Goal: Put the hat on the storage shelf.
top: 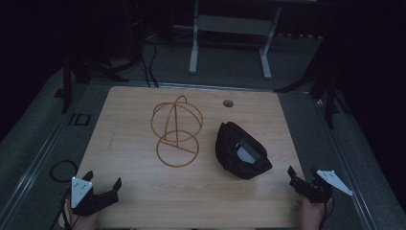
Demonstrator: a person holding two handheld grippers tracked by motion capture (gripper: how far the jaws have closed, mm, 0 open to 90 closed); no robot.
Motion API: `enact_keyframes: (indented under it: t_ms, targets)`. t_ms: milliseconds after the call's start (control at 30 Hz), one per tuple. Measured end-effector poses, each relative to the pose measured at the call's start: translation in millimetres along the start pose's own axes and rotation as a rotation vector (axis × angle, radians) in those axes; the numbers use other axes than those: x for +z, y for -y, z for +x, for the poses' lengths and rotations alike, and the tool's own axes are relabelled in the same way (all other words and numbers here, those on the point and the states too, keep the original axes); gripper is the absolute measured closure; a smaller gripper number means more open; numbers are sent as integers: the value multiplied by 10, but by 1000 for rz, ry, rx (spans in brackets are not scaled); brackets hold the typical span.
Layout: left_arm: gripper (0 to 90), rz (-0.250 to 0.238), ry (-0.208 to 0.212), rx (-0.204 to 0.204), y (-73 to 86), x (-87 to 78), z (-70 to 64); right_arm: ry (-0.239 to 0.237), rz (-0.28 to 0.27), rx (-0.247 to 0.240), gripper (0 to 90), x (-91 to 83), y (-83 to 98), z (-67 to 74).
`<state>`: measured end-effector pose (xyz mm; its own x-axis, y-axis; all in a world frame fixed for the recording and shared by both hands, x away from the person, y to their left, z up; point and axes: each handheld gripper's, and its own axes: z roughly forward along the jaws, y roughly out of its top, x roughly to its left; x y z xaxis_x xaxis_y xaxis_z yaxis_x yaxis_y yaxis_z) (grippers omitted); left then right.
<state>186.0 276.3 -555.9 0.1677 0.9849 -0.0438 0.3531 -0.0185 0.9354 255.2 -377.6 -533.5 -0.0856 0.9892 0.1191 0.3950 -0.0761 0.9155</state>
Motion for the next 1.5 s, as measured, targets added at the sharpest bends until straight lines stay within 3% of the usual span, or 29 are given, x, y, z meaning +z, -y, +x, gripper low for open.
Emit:
enact_keyframes:
  t_ms: [33,167,300,400,533,633,867,900,1000,1033,1100,1333,1433,1500]
  targets:
    - [5,0,0,0,0,0,0,0,0,0,102,0,0,0]
    - [5,9,-1,8,0,8,-17,-10,-52,-37,102,-184,-288,76]
    - [5,12,2,6,1,10,-18,-77,-77,-59,102,-295,-481,214]
    - [5,12,2,4,1,9,-15,-131,-79,-103,101,-350,-597,365]
    - [5,13,5,1,0,7,-11,-232,-71,-141,101,-425,-720,584]
    - [5,15,5,0,0,10,-12,-316,-55,-187,101,-472,-789,774]
    - [5,10,-5,-12,-3,8,-3,-412,-50,-261,101,-502,-762,1127]
    - [5,10,-7,-14,-3,7,-1,-457,-25,-332,102,-480,-694,1295]
    - [5,11,-7,-15,-4,8,1,-475,-12,-419,105,-437,-620,1477]
    - [5,11,-6,-14,-4,7,0,-487,-12,-426,149,-424,-607,1511]
    - [5,12,-5,-12,-4,8,-2,-492,-6,-462,146,-378,-575,1602]
    - [5,16,0,-6,-4,14,0,-507,56,-513,157,-189,-464,1756]
    - [5,17,1,-5,-5,15,-4,-480,82,-570,173,-105,-420,1832]
    - [5,17,1,-5,-5,16,-5,-433,112,-616,181,-16,-384,1887]
